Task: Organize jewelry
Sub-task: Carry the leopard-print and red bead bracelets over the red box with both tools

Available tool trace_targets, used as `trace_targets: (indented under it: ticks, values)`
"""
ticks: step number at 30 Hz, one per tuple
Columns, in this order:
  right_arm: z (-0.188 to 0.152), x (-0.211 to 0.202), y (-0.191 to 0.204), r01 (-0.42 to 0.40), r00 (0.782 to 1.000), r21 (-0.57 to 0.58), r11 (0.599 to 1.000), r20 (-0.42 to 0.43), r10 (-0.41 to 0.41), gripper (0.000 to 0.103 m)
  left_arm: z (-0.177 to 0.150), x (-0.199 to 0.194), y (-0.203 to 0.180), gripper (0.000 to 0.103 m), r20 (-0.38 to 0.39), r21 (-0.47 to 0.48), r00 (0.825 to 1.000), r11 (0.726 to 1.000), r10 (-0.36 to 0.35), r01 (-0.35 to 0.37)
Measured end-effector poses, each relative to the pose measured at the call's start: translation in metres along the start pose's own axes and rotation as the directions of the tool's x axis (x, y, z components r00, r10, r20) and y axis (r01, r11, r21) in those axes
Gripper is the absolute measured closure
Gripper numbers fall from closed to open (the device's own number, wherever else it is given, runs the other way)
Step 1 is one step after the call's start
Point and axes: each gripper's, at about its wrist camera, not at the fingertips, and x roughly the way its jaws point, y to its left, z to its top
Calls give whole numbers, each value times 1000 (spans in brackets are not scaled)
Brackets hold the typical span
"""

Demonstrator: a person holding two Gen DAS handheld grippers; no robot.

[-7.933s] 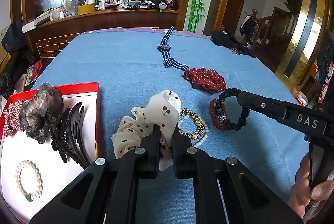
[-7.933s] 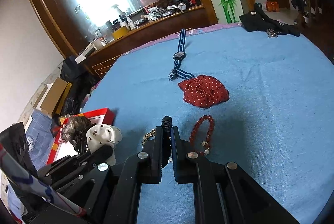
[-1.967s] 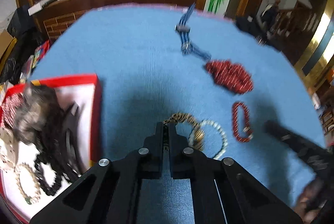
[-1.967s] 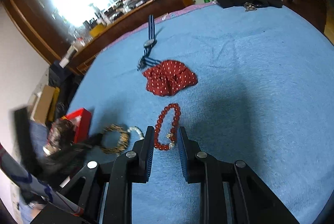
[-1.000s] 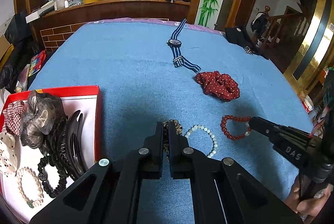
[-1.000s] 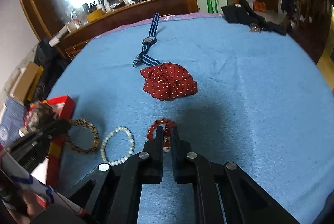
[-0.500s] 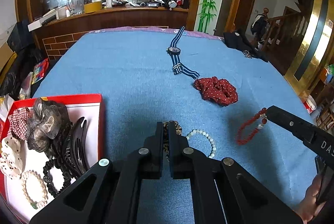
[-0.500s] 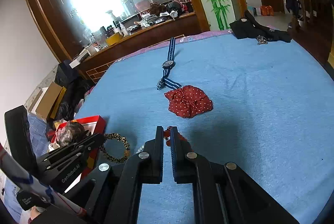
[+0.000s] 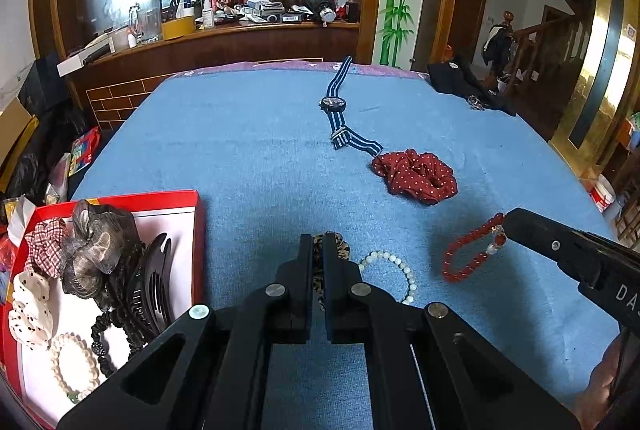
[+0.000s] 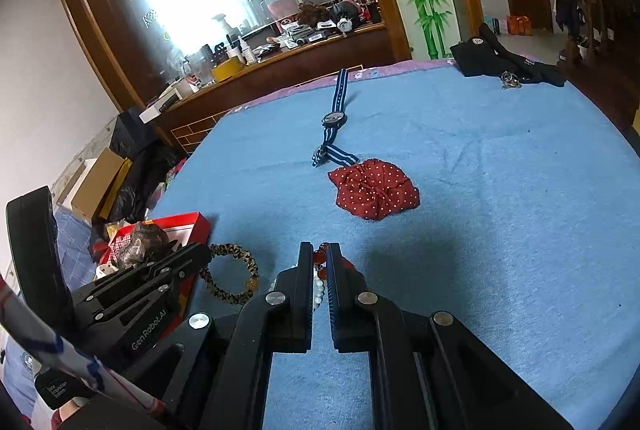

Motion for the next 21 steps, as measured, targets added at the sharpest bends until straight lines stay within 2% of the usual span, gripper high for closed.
trace_targets:
  ticks: [16, 21]
  values:
    - [-6, -3, 11, -18, 1000, -26, 999, 6, 18, 96, 1, -4, -2, 100, 17, 4, 1000, 1000, 11, -11]
    - [-10, -13, 18, -21, 999, -36, 999, 28, 23, 96, 0, -18, -4, 100, 38, 2, 999, 1000, 8, -8]
